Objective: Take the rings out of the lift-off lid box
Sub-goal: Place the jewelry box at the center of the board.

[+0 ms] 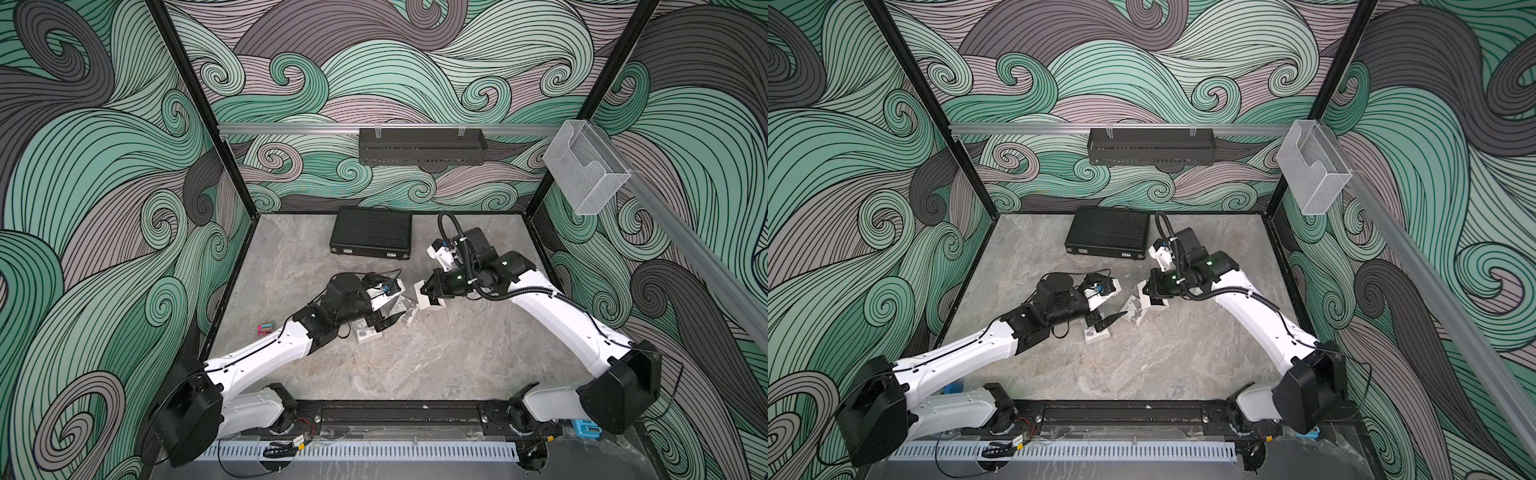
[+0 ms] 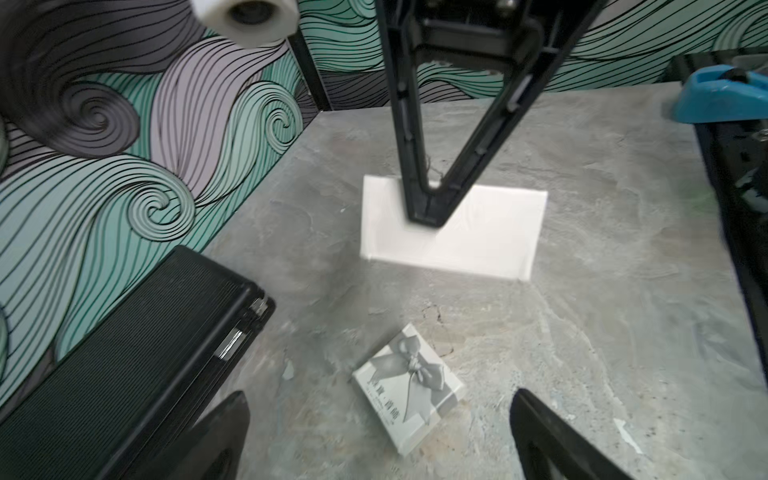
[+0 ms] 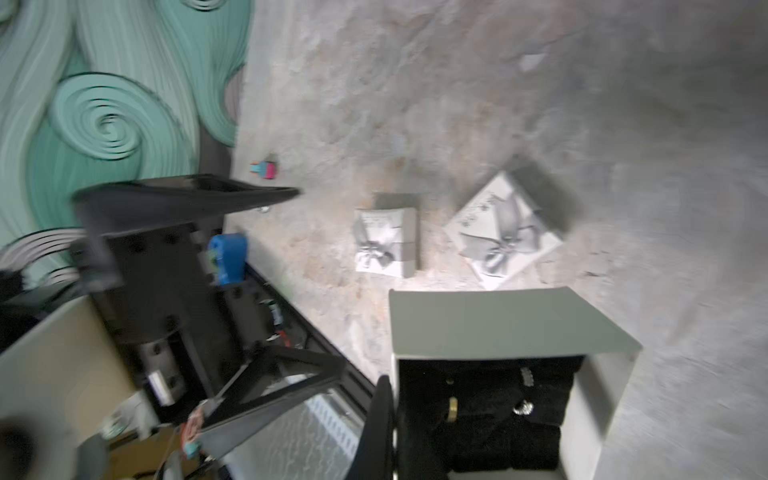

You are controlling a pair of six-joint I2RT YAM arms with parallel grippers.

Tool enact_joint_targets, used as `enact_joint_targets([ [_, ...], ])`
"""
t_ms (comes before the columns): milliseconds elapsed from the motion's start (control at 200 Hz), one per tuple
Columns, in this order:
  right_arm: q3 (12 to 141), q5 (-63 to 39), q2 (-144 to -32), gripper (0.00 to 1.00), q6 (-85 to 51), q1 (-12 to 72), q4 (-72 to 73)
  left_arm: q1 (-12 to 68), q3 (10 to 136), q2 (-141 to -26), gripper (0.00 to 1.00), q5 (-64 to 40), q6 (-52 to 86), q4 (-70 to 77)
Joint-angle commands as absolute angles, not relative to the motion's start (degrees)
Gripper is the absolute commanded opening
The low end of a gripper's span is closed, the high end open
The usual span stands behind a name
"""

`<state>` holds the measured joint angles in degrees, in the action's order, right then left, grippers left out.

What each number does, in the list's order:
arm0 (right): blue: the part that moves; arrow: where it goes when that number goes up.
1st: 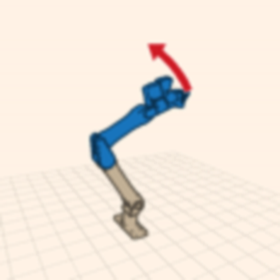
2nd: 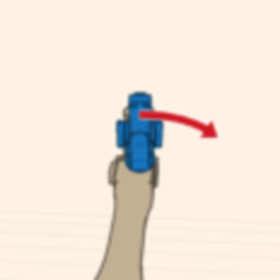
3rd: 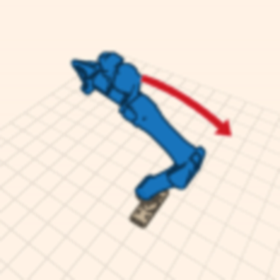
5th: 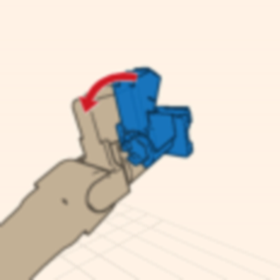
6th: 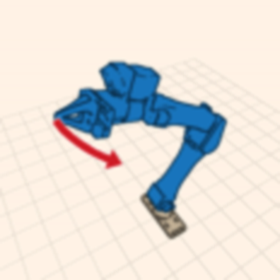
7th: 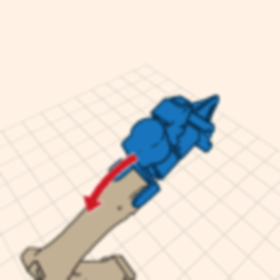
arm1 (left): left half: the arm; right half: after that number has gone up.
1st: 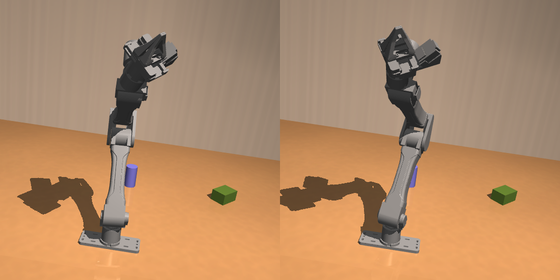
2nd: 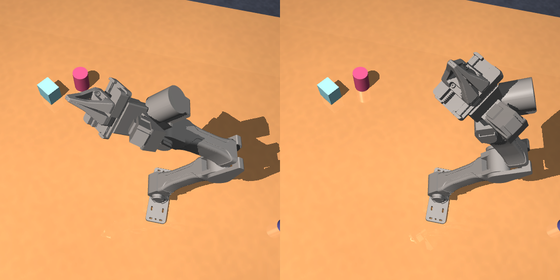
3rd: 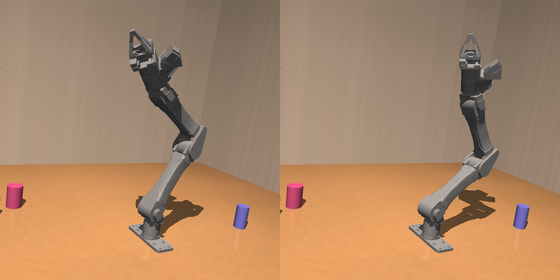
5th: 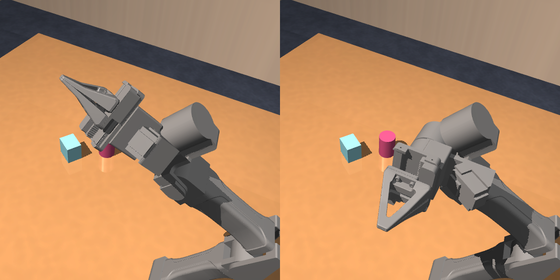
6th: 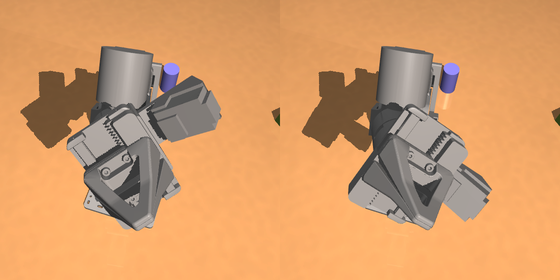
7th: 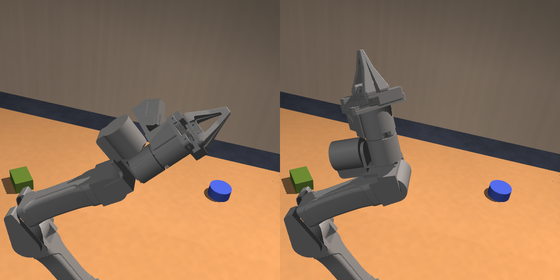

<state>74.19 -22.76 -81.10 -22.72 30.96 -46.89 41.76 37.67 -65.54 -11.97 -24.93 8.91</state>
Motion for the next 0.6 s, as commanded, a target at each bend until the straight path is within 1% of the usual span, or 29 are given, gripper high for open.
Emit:
enact_joint_targets([
  [0,75.3,-4.3,-83.9,0.0,-23.3,31.6,-54.3,41.8,35.6,-62.7,0.99,-6.9,-24.6,7.0],
  [110,75.0,1.9,-86.0,0.0,-25.3,32.1,-54.2,41.8,34.3,-62.2,0.99,-8.6,-23.8,7.1],
  [230,73.7,5.6,-87.2,0.0,-27.2,32.2,-52.2,41.8,34.4,-63.4,0.99,-11.6,-23.6,7.0],
  [481,72.8,6.8,-92.5,0.0,-29.4,32.1,-47.7,41.8,35.9,-65.6,0.99,-12.8,-22.0,7.8],
  [596,73.8,6.3,-97.3,0.0,-29.7,32.1,-45.4,41.8,38.8,-67.0,0.99,-9.6,-16.3,5.1],
])
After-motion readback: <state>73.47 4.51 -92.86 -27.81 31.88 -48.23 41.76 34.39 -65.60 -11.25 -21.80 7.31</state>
